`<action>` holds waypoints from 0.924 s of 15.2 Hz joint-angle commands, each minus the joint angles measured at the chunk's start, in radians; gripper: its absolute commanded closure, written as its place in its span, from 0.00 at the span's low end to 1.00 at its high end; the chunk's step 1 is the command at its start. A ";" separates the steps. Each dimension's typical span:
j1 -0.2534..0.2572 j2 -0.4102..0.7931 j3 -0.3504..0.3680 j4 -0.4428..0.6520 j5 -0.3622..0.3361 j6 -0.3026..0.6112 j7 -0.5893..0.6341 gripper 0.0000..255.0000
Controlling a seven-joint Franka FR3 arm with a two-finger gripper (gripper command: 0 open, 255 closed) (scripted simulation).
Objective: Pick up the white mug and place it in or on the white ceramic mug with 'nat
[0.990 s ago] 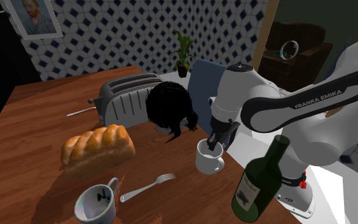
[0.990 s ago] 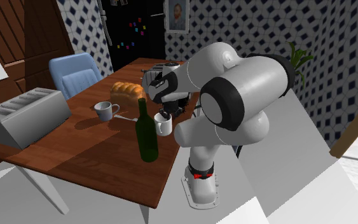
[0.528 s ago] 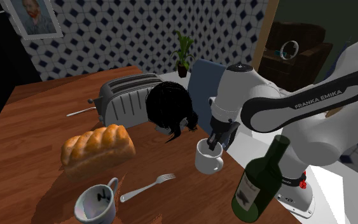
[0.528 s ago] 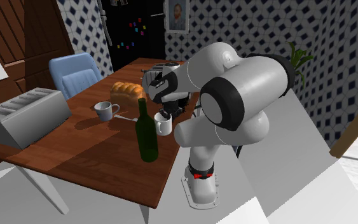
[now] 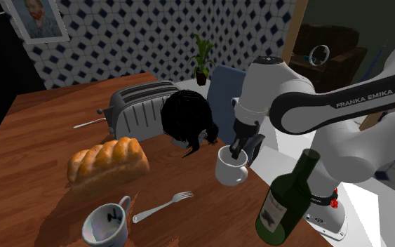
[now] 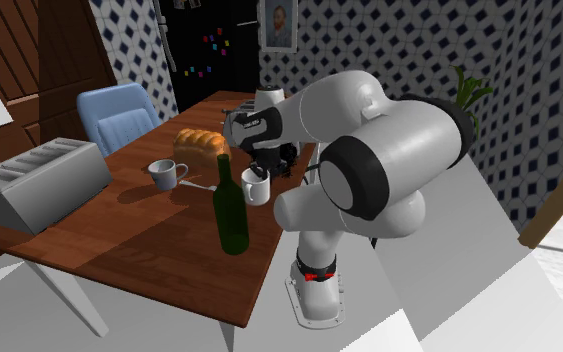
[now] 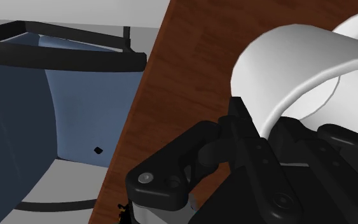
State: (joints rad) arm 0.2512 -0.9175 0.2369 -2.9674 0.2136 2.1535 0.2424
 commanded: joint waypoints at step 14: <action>-0.023 -0.062 -0.038 0.176 -0.043 -0.236 0.002 1.00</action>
State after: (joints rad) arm 0.2303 -0.9767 0.2017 -2.8064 0.1740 1.9346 0.2444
